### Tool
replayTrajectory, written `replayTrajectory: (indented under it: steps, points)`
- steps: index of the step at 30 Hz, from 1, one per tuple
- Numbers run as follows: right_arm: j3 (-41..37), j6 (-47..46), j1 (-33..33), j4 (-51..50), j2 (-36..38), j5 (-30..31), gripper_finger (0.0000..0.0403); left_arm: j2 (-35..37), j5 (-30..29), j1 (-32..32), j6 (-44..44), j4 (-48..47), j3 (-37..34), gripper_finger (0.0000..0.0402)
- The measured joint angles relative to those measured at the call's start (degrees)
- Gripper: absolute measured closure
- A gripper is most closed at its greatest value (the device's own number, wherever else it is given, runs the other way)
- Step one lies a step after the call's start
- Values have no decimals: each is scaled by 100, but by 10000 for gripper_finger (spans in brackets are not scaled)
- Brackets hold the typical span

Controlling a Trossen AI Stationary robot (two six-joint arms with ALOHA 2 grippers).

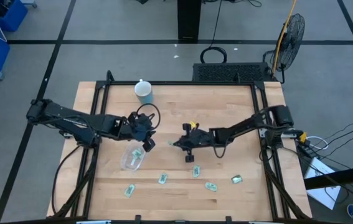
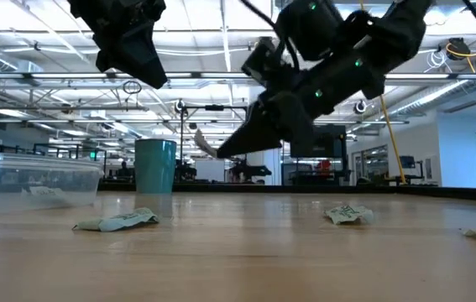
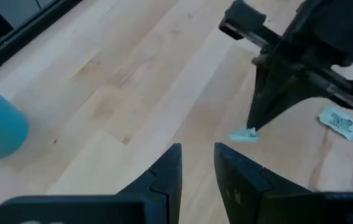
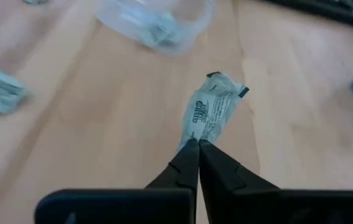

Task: Pick and place Stevia / Truvia into bins
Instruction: Put the stevia packet into the transparent container

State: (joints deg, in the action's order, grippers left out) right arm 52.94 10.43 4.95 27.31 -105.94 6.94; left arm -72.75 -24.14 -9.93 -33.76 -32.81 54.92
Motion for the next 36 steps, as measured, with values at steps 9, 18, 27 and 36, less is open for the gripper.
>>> replayTrajectory:
  steps: [9,18,27,36]
  points:
    - [363,66,385,217,9,-51,402,251,-313,-54,-12,-145,-2,305]
    - [2807,446,237,-949,-1259,-424,403,1259,-1386,-31,50,-219,-2,305]
    - [4202,525,-10,-1110,-2539,-421,388,1823,-1421,-122,65,-688,0,305]
    - [4237,528,-38,-1149,-2604,-418,289,1534,-1316,-145,-222,-1054,0,305]
